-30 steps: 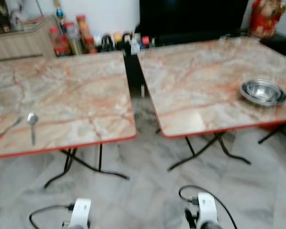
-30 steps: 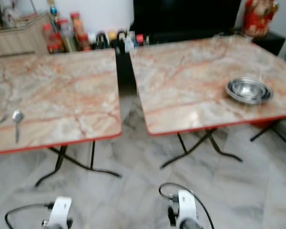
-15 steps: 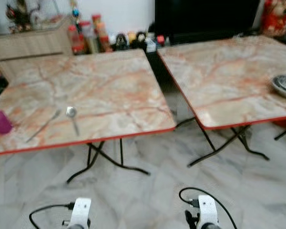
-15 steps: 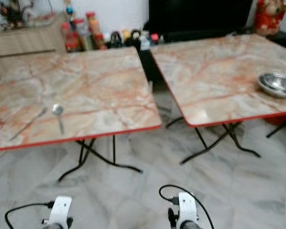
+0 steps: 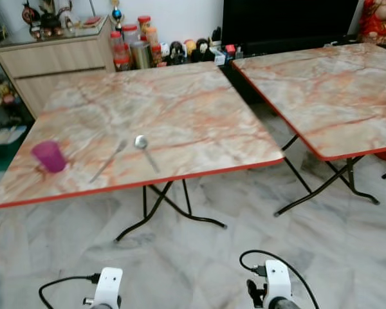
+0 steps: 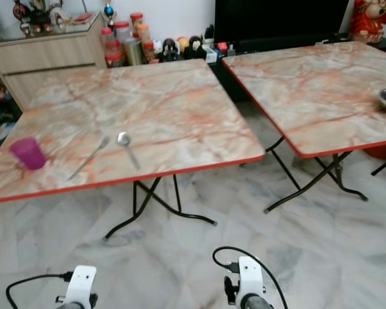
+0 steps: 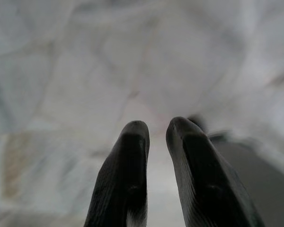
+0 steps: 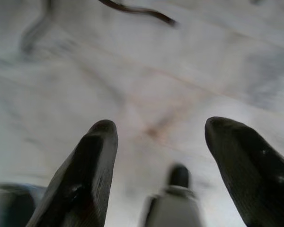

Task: Setting the table

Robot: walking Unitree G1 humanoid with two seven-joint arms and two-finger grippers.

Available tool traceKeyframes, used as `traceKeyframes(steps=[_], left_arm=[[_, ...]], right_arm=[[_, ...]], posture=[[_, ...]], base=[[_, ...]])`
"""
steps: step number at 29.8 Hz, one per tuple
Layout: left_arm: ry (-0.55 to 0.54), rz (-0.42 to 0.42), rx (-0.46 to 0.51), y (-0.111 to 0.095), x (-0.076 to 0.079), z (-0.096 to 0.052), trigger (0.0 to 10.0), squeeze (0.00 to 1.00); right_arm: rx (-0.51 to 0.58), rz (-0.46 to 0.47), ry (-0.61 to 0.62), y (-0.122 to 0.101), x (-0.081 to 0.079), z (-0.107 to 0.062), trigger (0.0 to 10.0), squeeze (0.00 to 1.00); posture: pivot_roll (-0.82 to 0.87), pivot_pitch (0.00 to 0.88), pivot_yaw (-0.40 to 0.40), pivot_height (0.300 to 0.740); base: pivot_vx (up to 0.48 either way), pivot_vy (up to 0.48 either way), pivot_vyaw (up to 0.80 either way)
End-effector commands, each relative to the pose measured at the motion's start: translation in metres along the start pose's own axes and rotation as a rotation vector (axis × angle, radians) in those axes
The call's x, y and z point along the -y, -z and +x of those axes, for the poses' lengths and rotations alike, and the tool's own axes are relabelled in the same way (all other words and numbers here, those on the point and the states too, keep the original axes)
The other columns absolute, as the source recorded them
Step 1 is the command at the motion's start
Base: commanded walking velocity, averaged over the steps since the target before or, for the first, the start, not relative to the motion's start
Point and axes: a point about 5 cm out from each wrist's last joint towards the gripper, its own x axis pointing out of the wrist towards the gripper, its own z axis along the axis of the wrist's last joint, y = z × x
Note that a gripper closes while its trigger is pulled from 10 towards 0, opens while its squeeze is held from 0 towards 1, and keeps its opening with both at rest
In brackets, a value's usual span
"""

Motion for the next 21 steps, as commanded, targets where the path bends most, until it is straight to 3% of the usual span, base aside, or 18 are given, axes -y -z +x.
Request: traceKeyframes(steps=[1,6,21], left_arm=[[0.009,0.006,0.022,-0.0087,0.0042,0.0014,10.0,0.0],[0.007,0.004,0.023,-0.0092,0.0041,0.0015,10.0,0.0],[0.003,-0.042,0.049,-0.0132,0.0036,0.0017,10.0,0.0]], right_arm=[[0.008,-0.001,0.021,-0.0021,0.0082,-0.0007,10.0,0.0],[0.009,0.0,0.021,-0.0023,0.0083,-0.0006,10.0,0.0],[0.015,-0.024,0.019,-0.0047,0.0077,-0.0001,10.0,0.0]], posture=[[-0.04,0.0,0.027,0.728],[-0.04,0.0,0.027,0.728],[-0.03,0.0,0.016,0.728]], base=[[0.0,0.465,0.0],[0.0,0.405,0.0],[0.0,0.0,0.0]])
